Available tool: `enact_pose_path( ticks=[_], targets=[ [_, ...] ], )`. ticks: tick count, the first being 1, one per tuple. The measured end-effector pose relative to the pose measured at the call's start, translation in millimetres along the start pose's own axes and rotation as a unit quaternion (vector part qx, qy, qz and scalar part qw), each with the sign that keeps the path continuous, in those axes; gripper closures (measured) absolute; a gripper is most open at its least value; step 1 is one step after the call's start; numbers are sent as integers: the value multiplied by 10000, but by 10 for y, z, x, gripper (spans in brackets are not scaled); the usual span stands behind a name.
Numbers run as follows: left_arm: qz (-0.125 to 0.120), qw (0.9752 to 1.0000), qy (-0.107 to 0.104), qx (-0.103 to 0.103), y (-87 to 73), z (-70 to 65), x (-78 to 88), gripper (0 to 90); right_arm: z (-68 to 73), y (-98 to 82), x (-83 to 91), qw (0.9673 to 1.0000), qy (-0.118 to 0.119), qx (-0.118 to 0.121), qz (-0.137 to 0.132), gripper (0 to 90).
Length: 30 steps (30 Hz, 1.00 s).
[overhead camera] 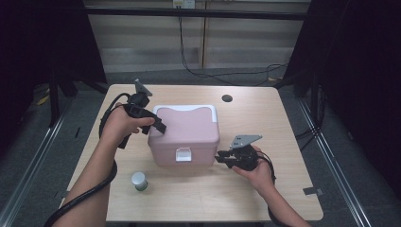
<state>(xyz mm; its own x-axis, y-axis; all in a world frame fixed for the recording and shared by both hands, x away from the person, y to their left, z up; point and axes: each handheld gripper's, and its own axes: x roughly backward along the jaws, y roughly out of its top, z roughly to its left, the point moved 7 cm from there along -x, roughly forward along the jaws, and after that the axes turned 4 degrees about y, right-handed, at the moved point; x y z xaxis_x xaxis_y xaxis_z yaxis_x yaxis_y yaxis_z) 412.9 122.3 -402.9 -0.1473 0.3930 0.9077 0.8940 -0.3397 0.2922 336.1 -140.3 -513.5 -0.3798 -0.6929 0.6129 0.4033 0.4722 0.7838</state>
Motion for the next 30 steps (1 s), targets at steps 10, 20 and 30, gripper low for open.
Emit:
enact_pose_path(
  ticks=[10,20,30],
  targets=[
    [-68,9999,33,-125,8,-61,-16,320,5,-13,51,10000,31,69,53,730],
    [-150,9998,20,-120,21,-73,-29,320,20,-20,70,9998,116,145,91,730],
    [-190,9997,-17,-128,20,-78,-33,321,45,-16,88,9995,213,148,173,730]
  ],
)
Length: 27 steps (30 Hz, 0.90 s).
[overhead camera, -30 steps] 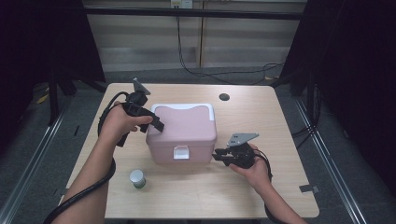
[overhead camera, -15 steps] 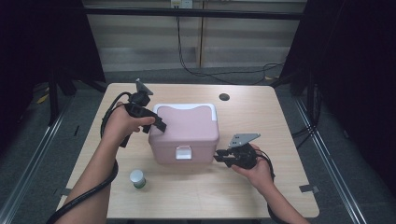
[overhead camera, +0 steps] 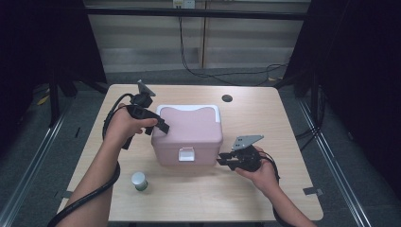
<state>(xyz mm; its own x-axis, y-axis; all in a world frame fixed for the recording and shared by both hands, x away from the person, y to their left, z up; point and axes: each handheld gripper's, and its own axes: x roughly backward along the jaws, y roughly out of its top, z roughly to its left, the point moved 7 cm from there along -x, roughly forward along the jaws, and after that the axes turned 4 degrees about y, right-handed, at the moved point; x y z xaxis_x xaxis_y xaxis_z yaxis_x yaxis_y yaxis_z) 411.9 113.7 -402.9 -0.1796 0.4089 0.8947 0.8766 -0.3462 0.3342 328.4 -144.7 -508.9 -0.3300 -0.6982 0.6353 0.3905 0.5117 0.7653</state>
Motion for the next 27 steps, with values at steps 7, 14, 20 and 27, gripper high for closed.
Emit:
enact_pose_path(
  ticks=[7,14,20,27],
  targets=[
    [-274,9995,124,-43,51,37,154,308,-18,111,127,9998,71,-131,-147,758],
    [-611,9974,376,119,88,201,294,304,-60,270,332,9996,-16,-214,-177,807],
    [-682,9968,386,171,87,294,248,295,-94,461,471,9993,-79,-231,-278,856],
    [-663,9969,405,99,84,290,281,284,-158,716,587,9995,-21,-292,-81,900]
  ],
)
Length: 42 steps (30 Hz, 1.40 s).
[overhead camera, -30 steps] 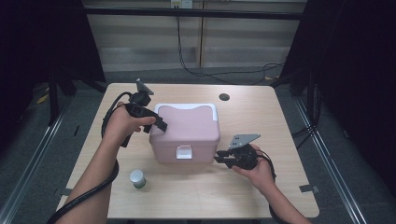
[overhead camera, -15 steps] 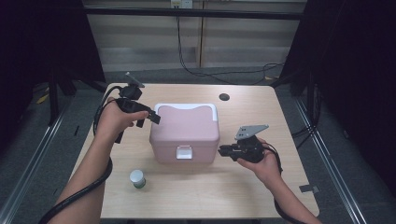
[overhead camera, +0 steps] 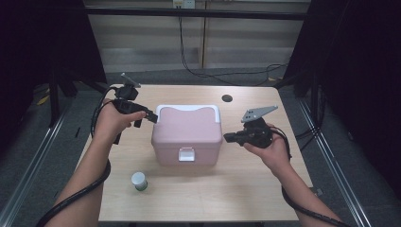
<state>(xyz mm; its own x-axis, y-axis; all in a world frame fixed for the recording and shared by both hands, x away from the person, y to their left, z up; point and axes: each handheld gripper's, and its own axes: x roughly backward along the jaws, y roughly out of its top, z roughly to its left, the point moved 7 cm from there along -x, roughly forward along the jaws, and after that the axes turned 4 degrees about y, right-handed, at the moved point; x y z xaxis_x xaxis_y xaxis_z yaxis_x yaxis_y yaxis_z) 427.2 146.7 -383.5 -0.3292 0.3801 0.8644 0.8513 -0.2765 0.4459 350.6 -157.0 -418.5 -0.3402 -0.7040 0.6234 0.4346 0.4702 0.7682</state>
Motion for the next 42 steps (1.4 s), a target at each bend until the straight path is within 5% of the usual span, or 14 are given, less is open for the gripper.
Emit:
enact_pose_path(
  ticks=[7,13,21,27,32,42],
  targets=[
    [-105,9999,94,-28,37,22,-49,284,23,242,6,9999,81,-42,71,900],
    [-76,9999,89,-58,54,1,-188,276,72,378,-177,9999,101,32,116,900],
    [-150,9998,140,-22,89,35,-256,275,106,449,-319,9998,148,35,125,900],
    [-391,9992,90,52,161,33,-307,273,129,486,-344,9993,63,43,376,900],
    [-380,9992,-49,138,213,-32,-340,276,120,497,-344,9985,99,-220,490,900],
    [-239,9997,-37,83,288,-123,-418,320,100,485,-342,9983,221,-303,442,900]
  ],
)
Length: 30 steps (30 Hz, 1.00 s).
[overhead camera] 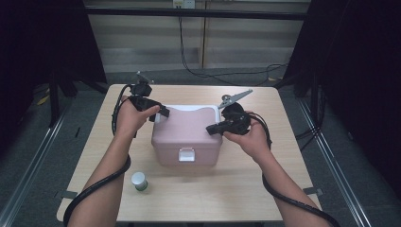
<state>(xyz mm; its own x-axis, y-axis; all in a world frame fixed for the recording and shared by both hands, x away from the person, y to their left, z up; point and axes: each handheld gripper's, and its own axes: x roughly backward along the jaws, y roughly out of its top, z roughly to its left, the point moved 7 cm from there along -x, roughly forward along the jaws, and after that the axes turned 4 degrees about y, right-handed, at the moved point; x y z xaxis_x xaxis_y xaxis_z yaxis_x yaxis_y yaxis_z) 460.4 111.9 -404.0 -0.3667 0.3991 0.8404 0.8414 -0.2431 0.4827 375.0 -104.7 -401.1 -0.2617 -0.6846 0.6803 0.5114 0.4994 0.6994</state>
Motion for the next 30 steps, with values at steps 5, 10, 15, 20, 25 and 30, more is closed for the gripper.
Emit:
enact_pose_path(
  ticks=[5,10,15,20,25,30],
  targets=[
    [61,10000,-52,-37,16,-16,-12,340,12,2,-3,10000,-64,56,11,900],
    [126,9999,-99,-41,21,-21,-9,340,11,3,-2,9999,-80,76,32,900],
    [299,9995,-74,-67,24,-52,20,340,14,2,-2,10000,-77,8,32,900],
    [340,9993,-126,12,30,-73,43,343,13,-9,3,10000,-64,-21,33,900],
    [326,9994,-88,-21,56,-104,139,357,14,-8,3,10000,-64,-46,45,900],
    [342,9993,-38,-120,45,-113,172,359,18,-12,7,9999,-49,-117,24,900]
  ],
)
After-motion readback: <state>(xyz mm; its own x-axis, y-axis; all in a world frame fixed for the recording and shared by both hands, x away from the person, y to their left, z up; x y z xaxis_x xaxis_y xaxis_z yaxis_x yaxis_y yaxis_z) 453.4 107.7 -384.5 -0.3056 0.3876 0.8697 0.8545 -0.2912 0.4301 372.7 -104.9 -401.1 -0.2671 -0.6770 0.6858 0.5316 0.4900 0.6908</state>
